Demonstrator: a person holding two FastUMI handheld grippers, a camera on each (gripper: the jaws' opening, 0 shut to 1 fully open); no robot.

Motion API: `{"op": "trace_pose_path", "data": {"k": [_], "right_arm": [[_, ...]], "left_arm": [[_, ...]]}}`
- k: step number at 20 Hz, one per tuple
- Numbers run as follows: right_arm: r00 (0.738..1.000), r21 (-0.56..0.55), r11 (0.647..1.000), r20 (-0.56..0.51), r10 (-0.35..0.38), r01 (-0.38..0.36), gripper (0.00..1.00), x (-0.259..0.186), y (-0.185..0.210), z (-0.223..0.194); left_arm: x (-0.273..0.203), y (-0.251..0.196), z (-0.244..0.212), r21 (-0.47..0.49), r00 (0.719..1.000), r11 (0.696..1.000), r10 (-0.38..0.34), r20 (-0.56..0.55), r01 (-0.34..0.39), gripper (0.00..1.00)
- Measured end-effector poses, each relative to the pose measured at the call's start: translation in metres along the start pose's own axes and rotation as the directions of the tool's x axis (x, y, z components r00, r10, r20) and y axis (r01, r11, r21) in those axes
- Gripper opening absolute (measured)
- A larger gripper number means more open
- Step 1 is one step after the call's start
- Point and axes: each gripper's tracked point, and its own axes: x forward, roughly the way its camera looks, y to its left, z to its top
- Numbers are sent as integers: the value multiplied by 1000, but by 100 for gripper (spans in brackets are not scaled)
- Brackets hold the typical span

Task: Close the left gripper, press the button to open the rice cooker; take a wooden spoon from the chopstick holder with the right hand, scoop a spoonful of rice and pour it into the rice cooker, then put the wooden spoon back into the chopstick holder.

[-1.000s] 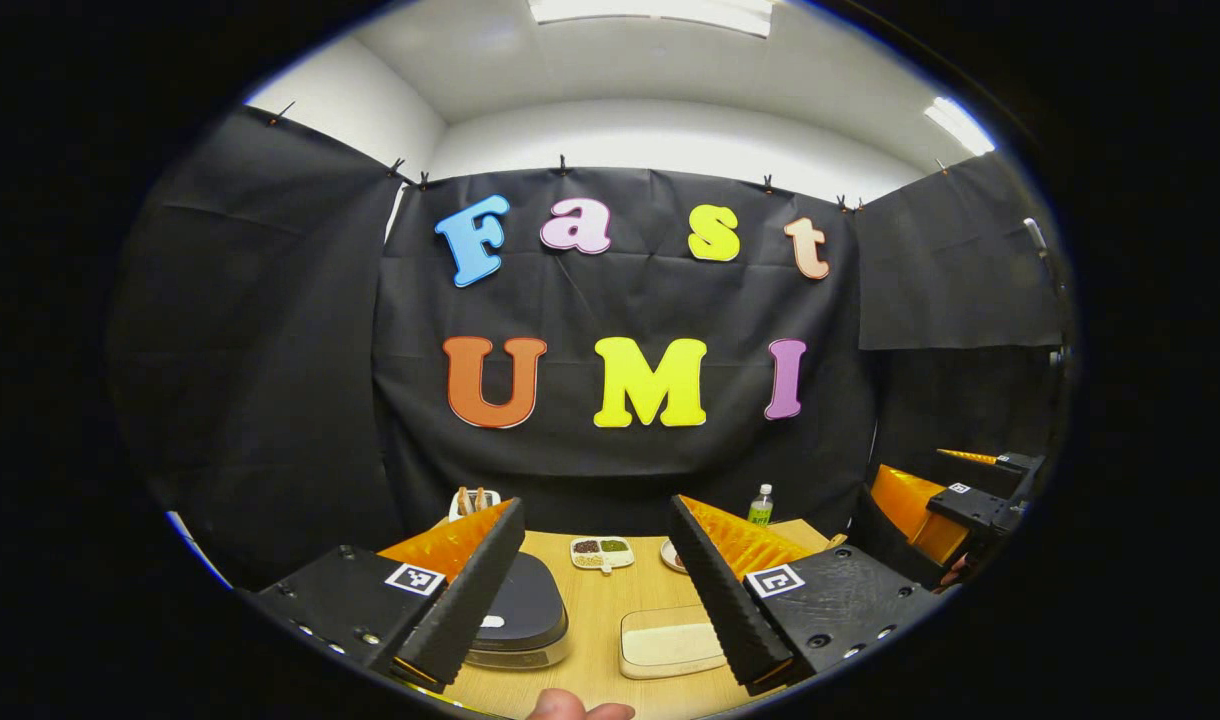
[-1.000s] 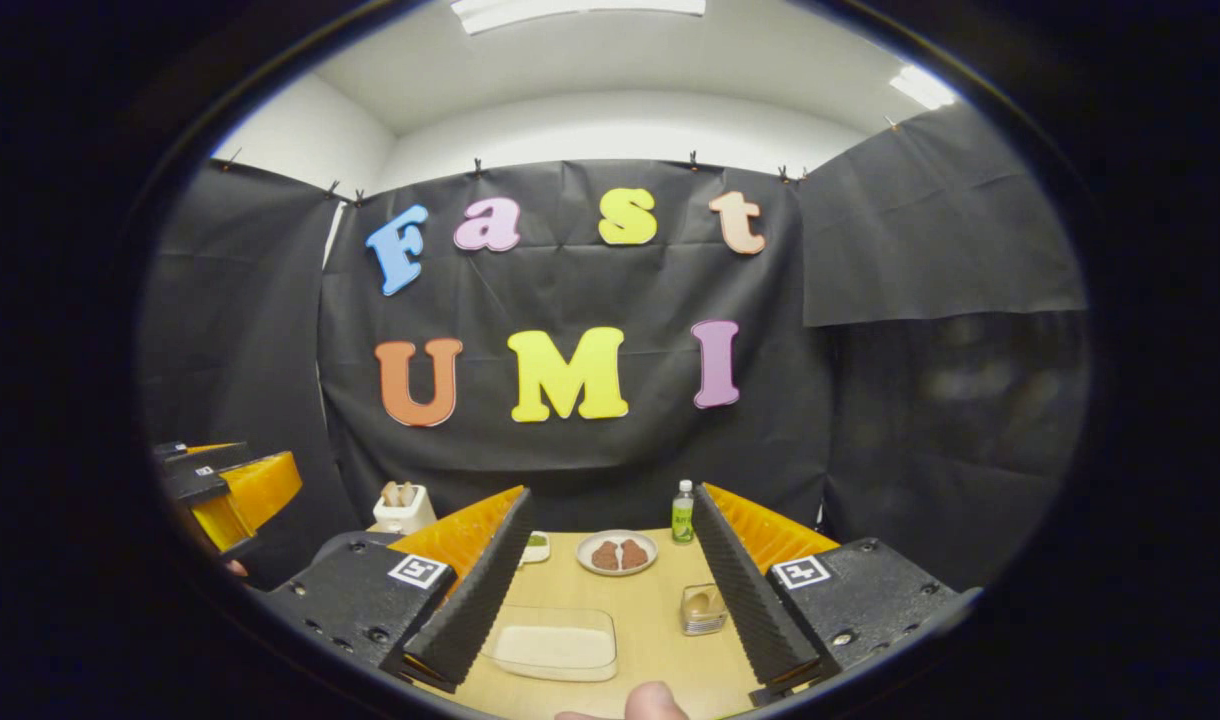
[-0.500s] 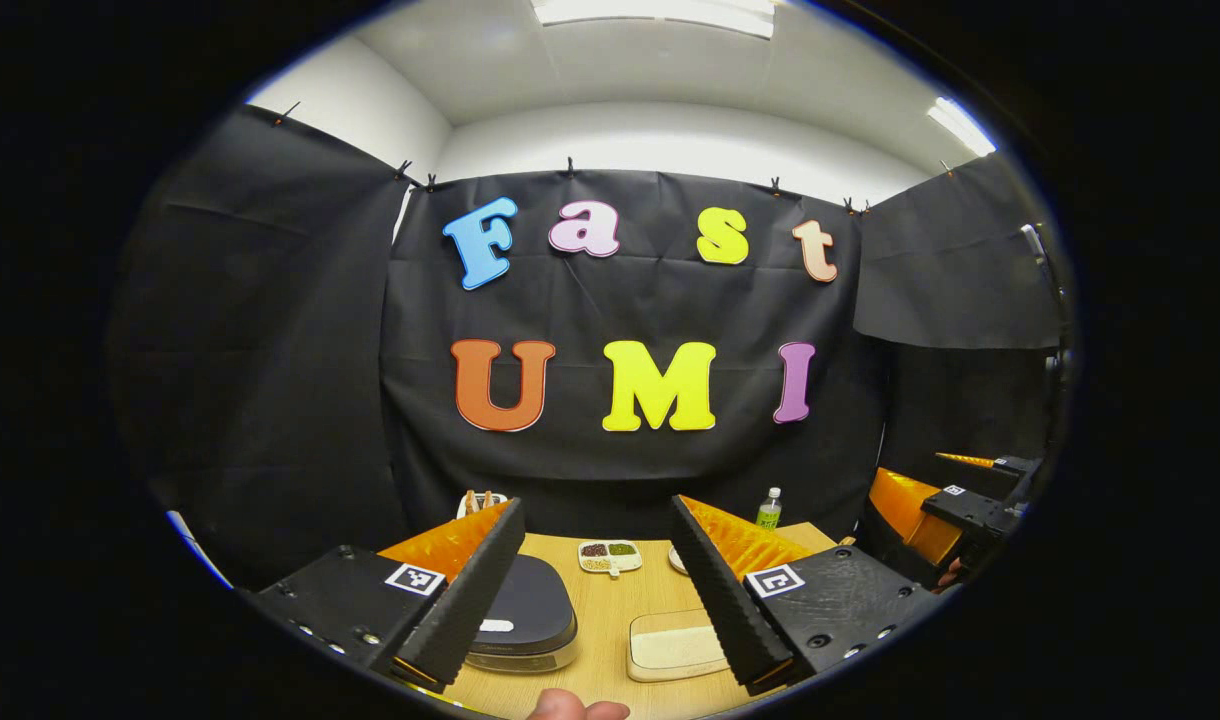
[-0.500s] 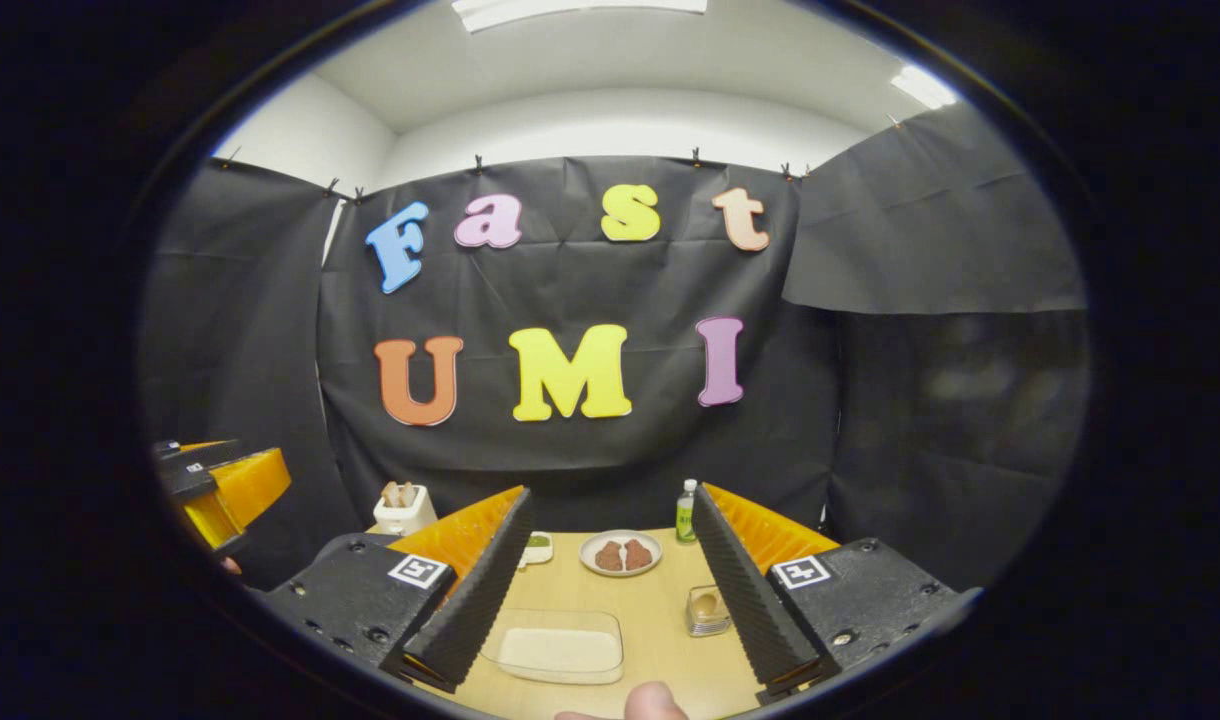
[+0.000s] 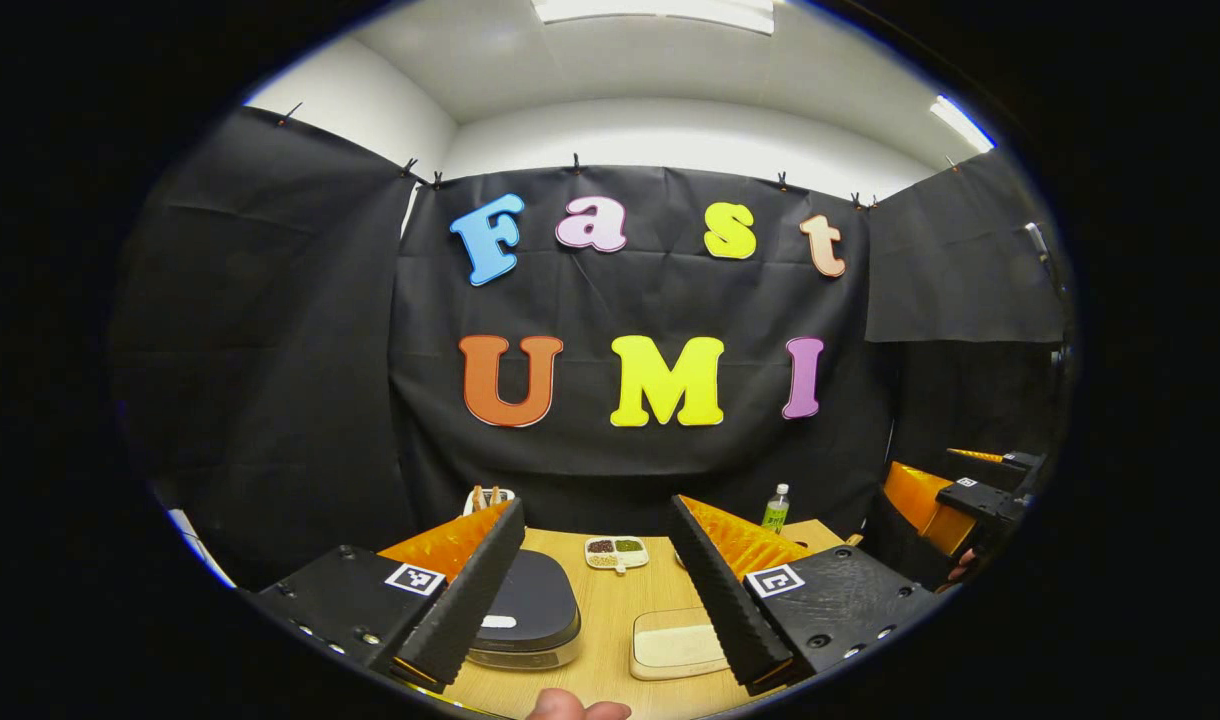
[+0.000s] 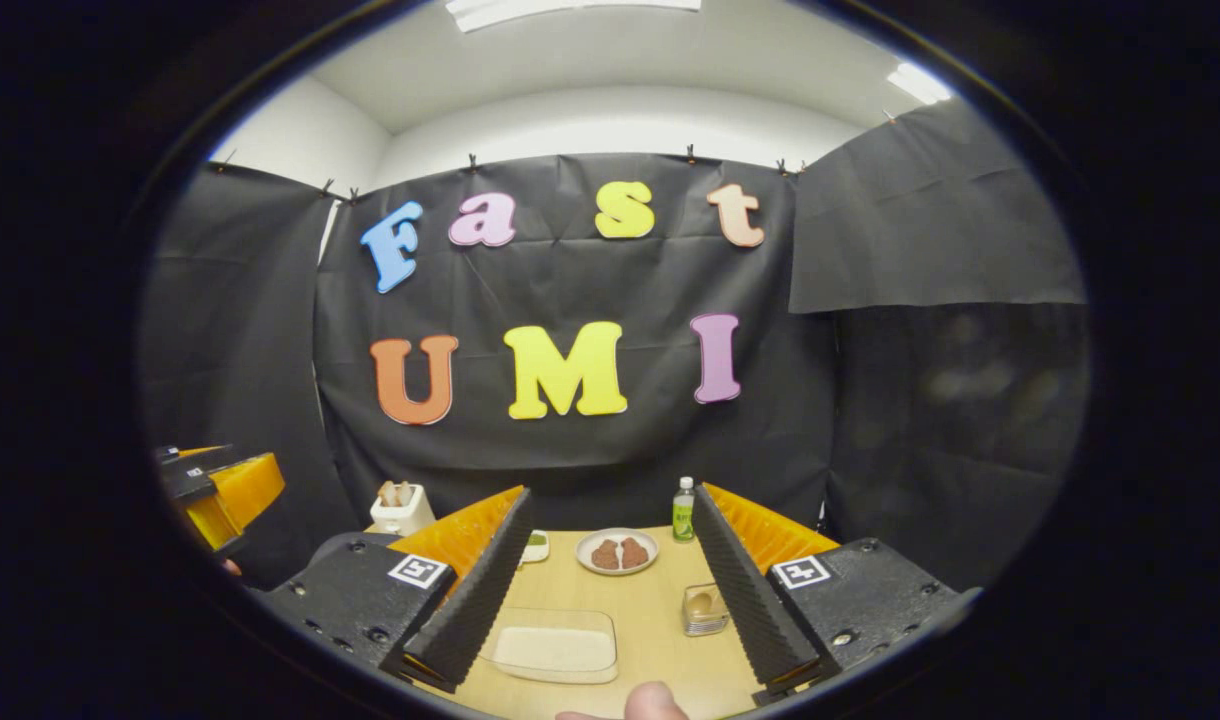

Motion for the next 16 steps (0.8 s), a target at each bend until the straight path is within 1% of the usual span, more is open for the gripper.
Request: {"op": "trace_pose_path", "data": {"k": [3,9,13,16], "right_arm": [[1000,-1,1000,-4,6,-6,100,5,-1,-2],[1000,6,1000,-20,10,-10,100,22,-5,-7],[999,-2,1000,-30,28,-28,100,35,5,-11],[997,-1,998,-53,58,-59,100,47,16,-21]], "left_arm": [[3,3,-5,-1,1000,1000,14,-18,-14,94],[11,26,-19,-6,994,996,86,-66,-87,94],[19,42,-37,-9,984,991,128,-126,-131,94],[22,61,-54,0,972,987,158,-174,-161,94]]}}
